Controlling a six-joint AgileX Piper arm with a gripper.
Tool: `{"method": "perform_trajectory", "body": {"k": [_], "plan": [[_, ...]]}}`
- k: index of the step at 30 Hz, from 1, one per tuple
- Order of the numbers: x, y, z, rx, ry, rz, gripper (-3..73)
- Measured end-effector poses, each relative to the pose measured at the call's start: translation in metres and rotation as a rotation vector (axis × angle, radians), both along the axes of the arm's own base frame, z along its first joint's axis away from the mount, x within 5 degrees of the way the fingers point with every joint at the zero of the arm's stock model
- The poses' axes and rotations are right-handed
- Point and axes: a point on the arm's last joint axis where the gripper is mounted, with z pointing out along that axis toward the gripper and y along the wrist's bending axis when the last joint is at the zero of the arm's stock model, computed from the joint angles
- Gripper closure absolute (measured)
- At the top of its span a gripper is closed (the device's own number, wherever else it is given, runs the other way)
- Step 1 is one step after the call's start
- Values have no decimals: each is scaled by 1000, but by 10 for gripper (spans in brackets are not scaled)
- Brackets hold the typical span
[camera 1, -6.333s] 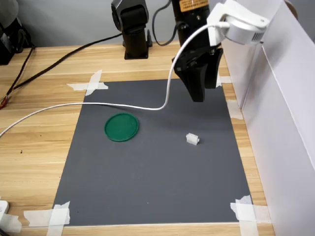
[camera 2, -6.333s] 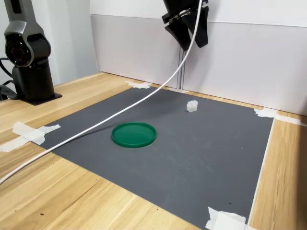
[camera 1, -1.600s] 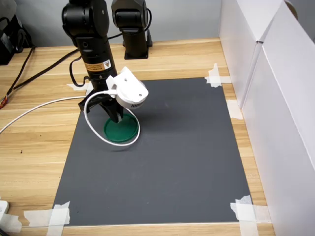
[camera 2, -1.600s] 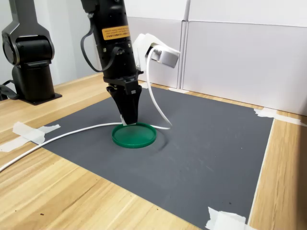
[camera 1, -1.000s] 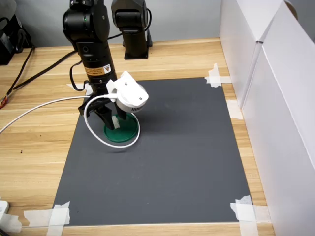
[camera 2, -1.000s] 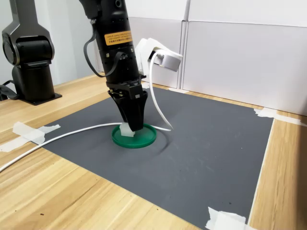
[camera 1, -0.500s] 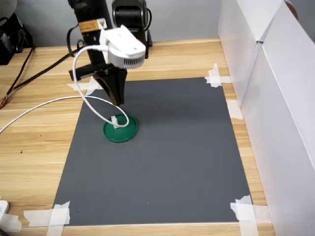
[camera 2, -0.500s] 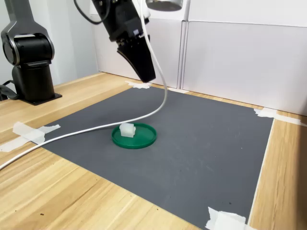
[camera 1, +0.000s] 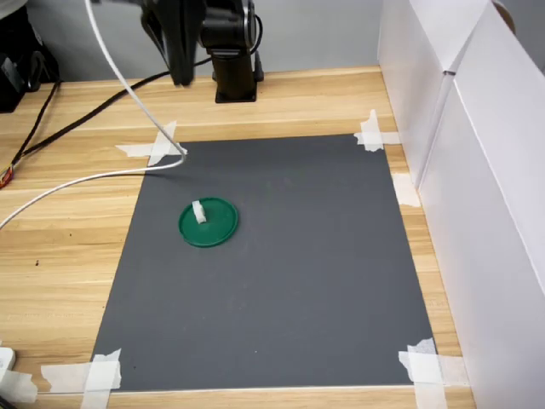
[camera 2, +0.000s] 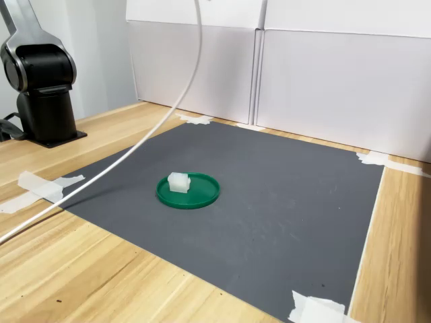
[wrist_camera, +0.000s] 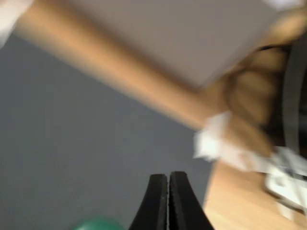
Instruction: Grasp a white terminal and put it in the green lid.
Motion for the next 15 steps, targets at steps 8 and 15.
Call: {"method": "perform_trajectory", "body": {"k": [8, 15], "plan": [[-68, -20, -1, 344, -278, -333, 710], [-97, -13, -54, 324, -220, -350, 710]]}}
